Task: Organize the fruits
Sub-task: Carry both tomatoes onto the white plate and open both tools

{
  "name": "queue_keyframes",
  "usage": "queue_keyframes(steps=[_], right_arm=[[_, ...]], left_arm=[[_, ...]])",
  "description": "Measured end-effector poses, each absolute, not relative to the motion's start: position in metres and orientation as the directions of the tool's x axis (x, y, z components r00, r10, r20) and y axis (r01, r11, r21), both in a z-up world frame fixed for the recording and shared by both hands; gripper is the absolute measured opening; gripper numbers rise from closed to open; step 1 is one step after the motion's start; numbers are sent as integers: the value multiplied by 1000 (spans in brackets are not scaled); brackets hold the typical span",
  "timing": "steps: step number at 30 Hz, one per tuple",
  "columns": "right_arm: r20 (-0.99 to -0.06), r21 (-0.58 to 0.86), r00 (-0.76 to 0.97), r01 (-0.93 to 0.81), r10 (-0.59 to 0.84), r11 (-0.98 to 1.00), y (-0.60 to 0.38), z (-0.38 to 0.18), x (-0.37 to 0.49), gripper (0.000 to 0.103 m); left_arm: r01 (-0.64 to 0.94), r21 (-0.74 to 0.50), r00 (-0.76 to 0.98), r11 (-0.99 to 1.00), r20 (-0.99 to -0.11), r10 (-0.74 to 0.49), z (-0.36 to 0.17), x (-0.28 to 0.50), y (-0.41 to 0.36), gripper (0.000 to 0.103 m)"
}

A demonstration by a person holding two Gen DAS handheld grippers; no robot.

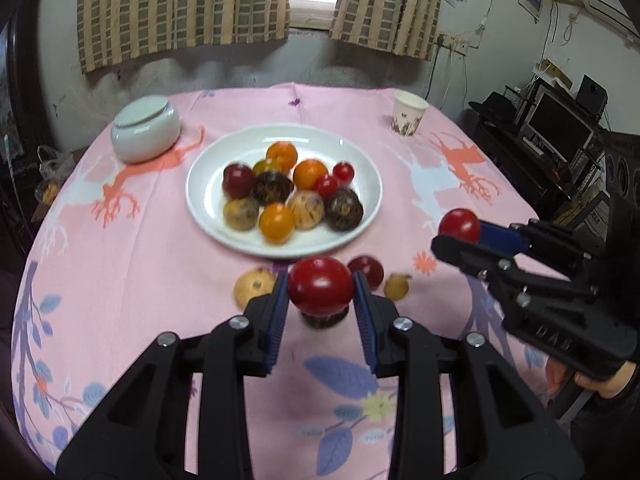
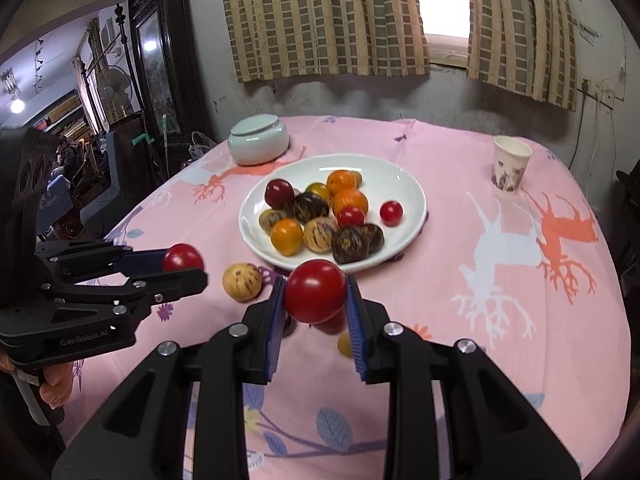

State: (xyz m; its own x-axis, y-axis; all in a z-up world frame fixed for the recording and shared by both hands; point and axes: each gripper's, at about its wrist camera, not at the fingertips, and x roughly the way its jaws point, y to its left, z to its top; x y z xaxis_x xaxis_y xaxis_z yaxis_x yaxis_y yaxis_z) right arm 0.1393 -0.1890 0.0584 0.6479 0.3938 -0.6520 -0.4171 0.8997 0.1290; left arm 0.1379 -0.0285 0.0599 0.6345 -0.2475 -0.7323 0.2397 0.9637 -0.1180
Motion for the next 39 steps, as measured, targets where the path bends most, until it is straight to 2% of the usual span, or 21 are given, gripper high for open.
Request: queue_keyframes(steps=[4,12,19,28,39], right_arm=[[-648,105,657,-425,386,899,-179,62,161,29],[-657,76,663,-416,359,906,-169,54,209,29],[-700,45,639,-407,320,912,-159,31,252,29],[-714,64,621,-403,324,913,-154,14,270,29],[-717,65,624,-382,309,922,-149,8,288,29]], left_arm=[[218,-125,641,968,-729,-238,63,160,-29,33],[170,-64,639,983,-752,-159,53,207,-27,33],[148,-42,626,988,-769,-126,38,246,-28,33],[134,-20,620,991,-778,-100,26,264,-29,33],[104,-54,609,993,-786,-106,16,288,-24,33]])
